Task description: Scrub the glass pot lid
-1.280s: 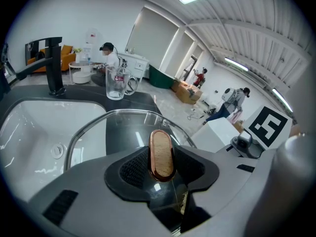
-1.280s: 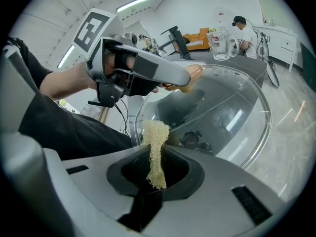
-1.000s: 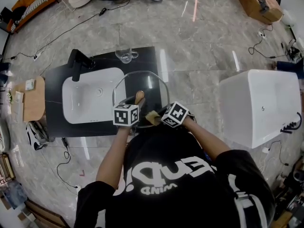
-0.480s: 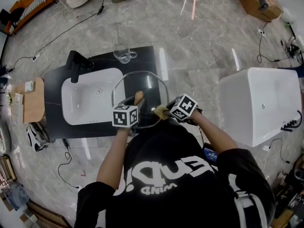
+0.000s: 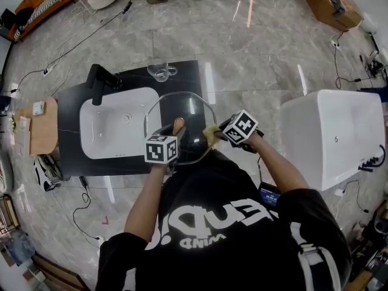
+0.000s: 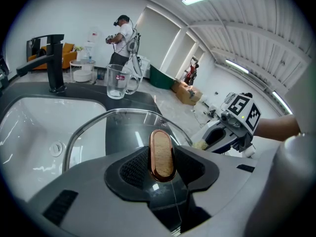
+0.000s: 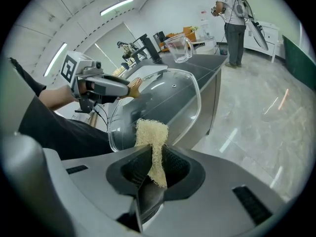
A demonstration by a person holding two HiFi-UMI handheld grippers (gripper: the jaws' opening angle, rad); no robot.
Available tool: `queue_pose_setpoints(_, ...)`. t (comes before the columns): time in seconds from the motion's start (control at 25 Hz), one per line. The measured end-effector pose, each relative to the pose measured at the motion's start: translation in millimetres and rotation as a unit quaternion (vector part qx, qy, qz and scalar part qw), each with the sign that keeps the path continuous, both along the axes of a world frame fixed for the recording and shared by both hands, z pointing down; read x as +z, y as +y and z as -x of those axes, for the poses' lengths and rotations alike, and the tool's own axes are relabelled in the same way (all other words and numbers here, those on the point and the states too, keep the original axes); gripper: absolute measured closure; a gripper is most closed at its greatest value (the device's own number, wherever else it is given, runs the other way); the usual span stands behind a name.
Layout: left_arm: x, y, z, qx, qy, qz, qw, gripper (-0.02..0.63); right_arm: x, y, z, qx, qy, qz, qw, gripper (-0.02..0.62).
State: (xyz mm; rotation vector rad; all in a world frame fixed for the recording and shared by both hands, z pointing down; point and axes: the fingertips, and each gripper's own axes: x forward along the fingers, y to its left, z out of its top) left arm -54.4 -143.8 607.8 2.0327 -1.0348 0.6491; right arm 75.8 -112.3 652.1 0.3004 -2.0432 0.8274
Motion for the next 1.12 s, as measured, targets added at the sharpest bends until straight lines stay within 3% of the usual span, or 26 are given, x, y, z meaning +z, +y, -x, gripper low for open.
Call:
queue_pose_setpoints(0.24, 0, 0, 0, -0.003, 0.0, -0.001, 1.0, 0.434, 0, -31, -5, 0.033, 0.01, -0.009, 0.999, 0.546)
queue_pose_setpoints(1.12, -1, 1, 0, -0.007, 0.006, -0.001, 1.0, 0.433, -6, -132, 30, 0.041, 0.069, -0.071, 0.994, 0.546)
